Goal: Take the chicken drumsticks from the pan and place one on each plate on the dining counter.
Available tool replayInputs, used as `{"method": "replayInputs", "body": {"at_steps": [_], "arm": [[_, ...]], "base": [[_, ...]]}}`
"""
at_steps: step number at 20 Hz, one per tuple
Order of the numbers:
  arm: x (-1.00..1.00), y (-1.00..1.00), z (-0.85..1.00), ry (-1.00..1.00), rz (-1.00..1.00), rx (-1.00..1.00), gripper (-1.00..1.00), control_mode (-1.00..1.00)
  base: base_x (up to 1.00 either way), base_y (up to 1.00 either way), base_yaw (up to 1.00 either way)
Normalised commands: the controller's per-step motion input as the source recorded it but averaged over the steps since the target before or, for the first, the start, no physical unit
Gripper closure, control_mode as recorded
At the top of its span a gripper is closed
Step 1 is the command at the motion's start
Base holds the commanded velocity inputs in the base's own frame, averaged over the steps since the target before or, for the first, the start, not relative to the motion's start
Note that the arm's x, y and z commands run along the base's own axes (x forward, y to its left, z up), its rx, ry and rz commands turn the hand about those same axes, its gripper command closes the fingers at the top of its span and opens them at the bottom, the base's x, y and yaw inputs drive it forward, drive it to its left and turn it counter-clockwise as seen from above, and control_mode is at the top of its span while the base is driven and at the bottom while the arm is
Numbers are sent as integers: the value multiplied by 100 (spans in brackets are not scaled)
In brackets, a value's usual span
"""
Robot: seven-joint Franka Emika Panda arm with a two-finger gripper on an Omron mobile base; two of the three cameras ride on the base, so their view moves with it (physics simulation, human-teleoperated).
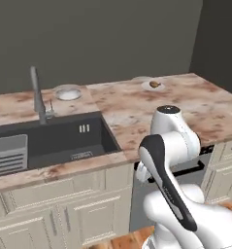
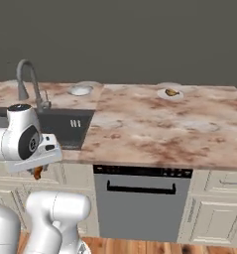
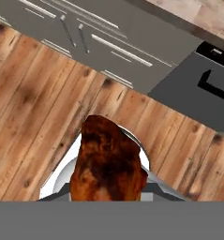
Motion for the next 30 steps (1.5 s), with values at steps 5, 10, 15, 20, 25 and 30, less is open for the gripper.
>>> {"method": "replayInputs", "body": {"at_steps": [5,10,15,20,25,30], "arm": [[0,0,0,0,0,0,100,100],[0,0,0,0,0,0,100,100],[0,0,0,0,0,0,100,100],[0,0,0,0,0,0,100,100],[0,0,0,0,0,0,100,100],[0,0,0,0,0,0,100,100]], "base": [[-1,-87,-53],[12,-100,-25],[22,-100,-7],[24,-100,-1],[33,-99,0],[34,-95,0]]}}
